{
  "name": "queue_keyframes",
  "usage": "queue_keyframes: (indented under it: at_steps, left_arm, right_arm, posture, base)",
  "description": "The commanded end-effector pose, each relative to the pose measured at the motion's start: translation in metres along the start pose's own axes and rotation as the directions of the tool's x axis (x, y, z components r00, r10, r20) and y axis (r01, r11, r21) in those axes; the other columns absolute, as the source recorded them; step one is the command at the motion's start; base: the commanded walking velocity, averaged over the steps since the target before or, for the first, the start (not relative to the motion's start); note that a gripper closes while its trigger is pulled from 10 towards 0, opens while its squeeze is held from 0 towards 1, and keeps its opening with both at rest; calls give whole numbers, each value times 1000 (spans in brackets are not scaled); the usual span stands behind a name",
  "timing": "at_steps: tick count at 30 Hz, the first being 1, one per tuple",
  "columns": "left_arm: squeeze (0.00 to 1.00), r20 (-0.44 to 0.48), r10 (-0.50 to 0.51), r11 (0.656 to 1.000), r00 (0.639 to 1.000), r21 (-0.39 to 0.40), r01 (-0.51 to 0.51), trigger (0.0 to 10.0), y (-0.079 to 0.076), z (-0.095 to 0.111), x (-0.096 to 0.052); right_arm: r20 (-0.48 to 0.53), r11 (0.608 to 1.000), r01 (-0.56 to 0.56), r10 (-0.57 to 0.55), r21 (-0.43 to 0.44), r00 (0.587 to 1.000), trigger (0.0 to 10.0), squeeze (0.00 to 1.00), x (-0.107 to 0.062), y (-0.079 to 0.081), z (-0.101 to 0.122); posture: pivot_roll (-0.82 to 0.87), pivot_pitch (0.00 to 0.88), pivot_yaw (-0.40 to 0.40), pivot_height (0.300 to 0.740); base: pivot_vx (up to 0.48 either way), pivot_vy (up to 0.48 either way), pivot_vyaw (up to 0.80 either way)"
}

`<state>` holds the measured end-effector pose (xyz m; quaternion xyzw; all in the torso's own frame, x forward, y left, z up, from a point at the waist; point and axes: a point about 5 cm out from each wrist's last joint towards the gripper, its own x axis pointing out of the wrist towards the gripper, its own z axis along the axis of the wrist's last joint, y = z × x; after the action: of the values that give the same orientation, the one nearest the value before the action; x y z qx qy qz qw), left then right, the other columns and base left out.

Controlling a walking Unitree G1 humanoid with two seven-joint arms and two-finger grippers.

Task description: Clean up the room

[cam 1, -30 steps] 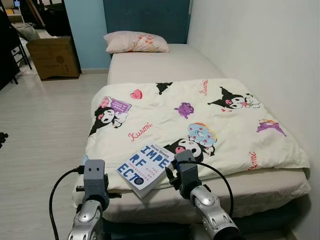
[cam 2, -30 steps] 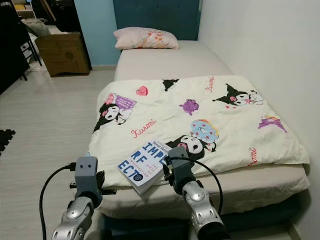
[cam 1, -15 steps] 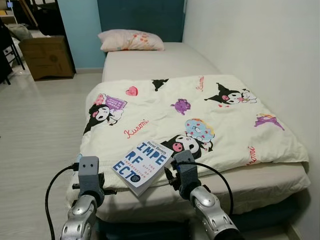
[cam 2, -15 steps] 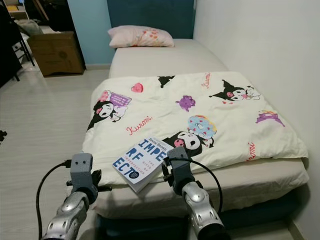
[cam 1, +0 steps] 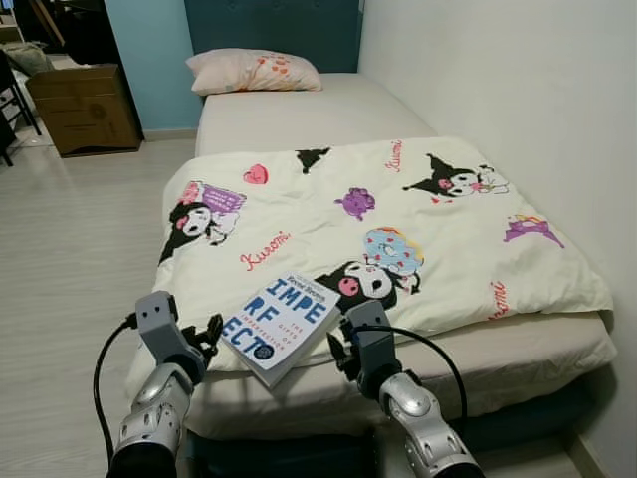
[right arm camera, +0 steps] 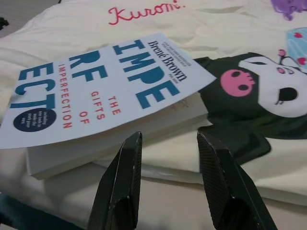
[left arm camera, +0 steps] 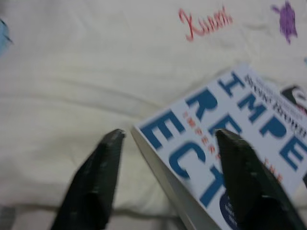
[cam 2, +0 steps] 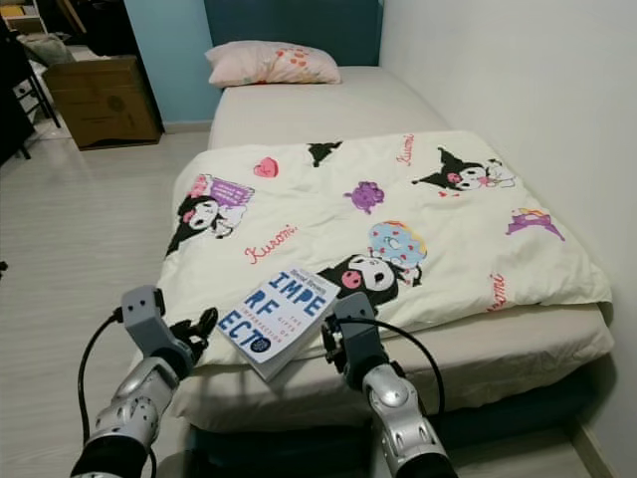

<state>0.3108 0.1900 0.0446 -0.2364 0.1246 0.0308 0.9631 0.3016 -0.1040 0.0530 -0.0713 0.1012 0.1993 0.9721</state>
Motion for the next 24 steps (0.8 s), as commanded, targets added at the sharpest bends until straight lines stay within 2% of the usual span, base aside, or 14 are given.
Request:
queue_keyframes:
  at_steps: [1,5,8,11,12,13,24]
  left_arm:
    - [1000,-15,2,1000,1000,-22,-2,10000,0,-4,0]
    - [1000,-36,20,997,999,-80,-23,10000,4,-7,3]
    - [1000,-43,48,985,998,-166,-54,10000,11,-8,3]
    - [1000,-43,58,974,997,-218,-66,10000,15,-8,3]
    - [796,-43,51,965,998,-257,-60,10000,15,-8,4]
    - [0,-48,47,955,998,-290,-59,10000,17,-8,5]
    - [0,-66,24,924,998,-380,-47,10000,16,-8,9]
  right_arm:
    - [-15,1000,-2,2,2,1000,10000,0,-2,1,-3]
    - [-16,1000,-3,3,-2,1000,10000,0,-5,1,-3]
    - [-13,1000,-5,5,-2,1000,10000,0,-7,2,-2]
    - [-10,1000,-5,5,-1,1000,10000,0,-8,3,0]
    - [-6,1000,-6,6,-1,1000,10000,0,-9,3,2]
    - [-1,1000,-6,6,-1,1000,10000,0,-9,3,4]
    - [22,1000,-8,9,-19,1000,10000,0,-13,2,14]
  posture:
    - [-94,122,-27,502]
    - [-96,139,-29,502]
    - [-105,155,-28,502]
    - [-119,166,-30,502]
    - [-131,178,-33,502]
    - [-136,183,-34,502]
    - [-174,227,-23,502]
  base:
    - [0,0,0]
    - [0,0,0]
    - [0,0,0]
    - [0,0,0]
    - [0,0,0]
    - [0,0,0]
    - [0,0,0]
